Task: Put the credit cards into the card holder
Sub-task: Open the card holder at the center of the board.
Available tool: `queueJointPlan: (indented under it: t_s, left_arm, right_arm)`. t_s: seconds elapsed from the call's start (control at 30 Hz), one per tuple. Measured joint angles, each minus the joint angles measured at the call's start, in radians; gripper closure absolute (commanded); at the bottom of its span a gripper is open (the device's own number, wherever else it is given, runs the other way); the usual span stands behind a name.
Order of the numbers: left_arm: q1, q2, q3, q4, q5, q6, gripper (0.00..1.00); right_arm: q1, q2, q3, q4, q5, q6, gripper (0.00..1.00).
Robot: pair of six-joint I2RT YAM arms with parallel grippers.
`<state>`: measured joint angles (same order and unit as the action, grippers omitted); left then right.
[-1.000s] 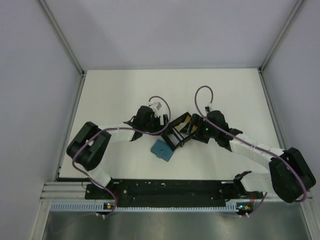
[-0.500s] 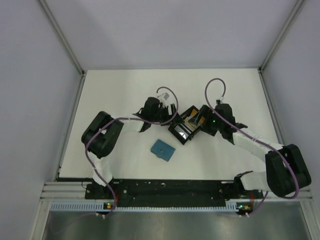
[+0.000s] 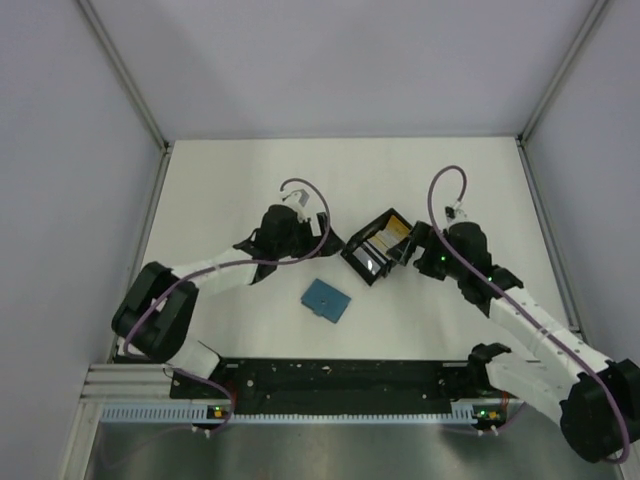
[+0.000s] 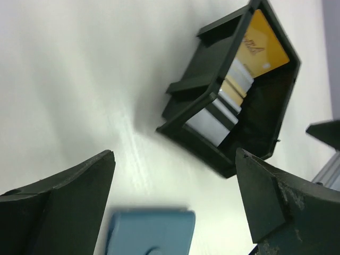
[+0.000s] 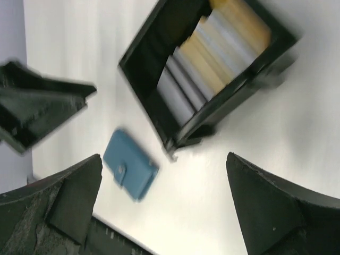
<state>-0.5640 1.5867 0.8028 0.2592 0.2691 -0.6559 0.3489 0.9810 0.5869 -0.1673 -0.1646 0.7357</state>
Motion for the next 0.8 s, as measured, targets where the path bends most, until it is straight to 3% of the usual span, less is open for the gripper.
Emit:
queueJointPlan:
  t_s: [0.2,0.3,0.47,0.6,0.73,0.8]
  left_arm:
    - [0.006,-0.17,-0.151,-0.139,-0.125,0.0,0.09]
    - [0.006,-0.195,-0.261,-0.154,-0.117,-0.016,0.22]
    - [0.006,-0.258,-0.353,-0.095,-0.063,-0.055,0.44]
    - [0.004,-0.288,-0.409,-0.078,-0.042,-0.078,0.7]
    - [-0.013,-0.322,-0.461,-0.076,-0.027,-0.108,0.8]
    - [-0.036,-0.34,-0.483,-0.07,-0.023,-0.13,0.77]
  right_arm:
    - [0.282,-0.022,-0.11,0.019,-0.006,0.111,0.08]
    - [0.367,0.057,-0.122,0.058,0.006,0.182,0.15]
    - [0.416,0.24,-0.122,0.215,-0.006,0.286,0.29]
    - [0.451,0.36,-0.121,0.304,-0.024,0.328,0.38]
    - [0.468,0.441,-0.086,0.354,-0.032,0.332,0.42]
    - [0.468,0.475,-0.053,0.359,-0.033,0.326,0.42]
